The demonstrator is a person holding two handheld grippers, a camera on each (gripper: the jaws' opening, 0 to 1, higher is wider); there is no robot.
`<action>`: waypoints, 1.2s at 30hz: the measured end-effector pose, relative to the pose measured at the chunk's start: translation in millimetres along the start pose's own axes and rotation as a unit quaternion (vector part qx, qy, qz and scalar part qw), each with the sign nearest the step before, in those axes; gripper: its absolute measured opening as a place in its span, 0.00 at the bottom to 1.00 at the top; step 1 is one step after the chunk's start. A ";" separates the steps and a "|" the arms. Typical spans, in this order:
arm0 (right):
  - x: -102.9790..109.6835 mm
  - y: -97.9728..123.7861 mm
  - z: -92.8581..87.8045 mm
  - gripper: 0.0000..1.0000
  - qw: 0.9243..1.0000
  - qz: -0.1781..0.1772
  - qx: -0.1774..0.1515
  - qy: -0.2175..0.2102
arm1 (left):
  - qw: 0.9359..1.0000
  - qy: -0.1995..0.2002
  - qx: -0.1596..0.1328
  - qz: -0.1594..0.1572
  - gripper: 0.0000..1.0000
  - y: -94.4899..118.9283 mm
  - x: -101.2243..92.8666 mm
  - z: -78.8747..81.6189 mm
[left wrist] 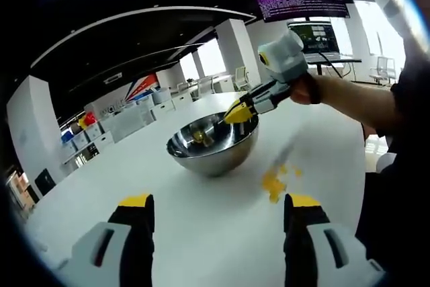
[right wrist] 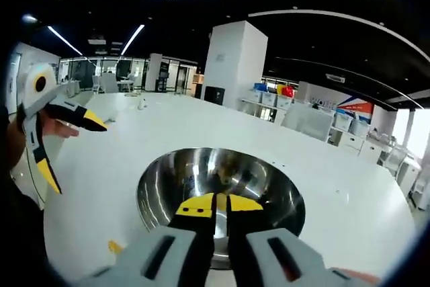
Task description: Pick up the QQ candy scattered on the table and place it into the stainless steel bowl on the table
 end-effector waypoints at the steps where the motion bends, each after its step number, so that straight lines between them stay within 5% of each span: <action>1: 0.2 -0.2 -0.4 0.05 1.000 0.000 0.001 0.001 | 1.000 0.001 -0.001 0.000 0.79 0.2 0.2 0.4; 14: 1.2 0.7 -1.6 0.09 1.000 0.001 -0.002 -0.009 | 1.000 0.000 0.001 0.001 0.78 1.3 0.7 -1.1; 18: 4.5 -0.3 3.6 0.39 0.999 0.013 -0.033 -0.014 | 1.000 0.001 0.001 0.001 0.78 1.5 0.7 -1.6; 21: 5.1 0.5 4.5 0.32 0.999 0.011 -0.033 -0.009 | 1.000 0.001 0.003 0.001 0.78 1.5 1.2 -2.8; 36: 1.9 10.9 12.2 0.32 0.999 -0.002 -0.046 0.006 | 1.000 0.002 -0.002 0.003 0.78 4.0 1.4 -0.8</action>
Point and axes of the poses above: the point that each gripper's makers call its tool centre point, and the gripper's own axes: y roughly backward along the fingers, x roughly to its left, z roughly out of its top, the point moved 5 cm from there along y, roughly backward along the fingers, and after that the axes turned 5 degrees about z, right-handed, at the moved point
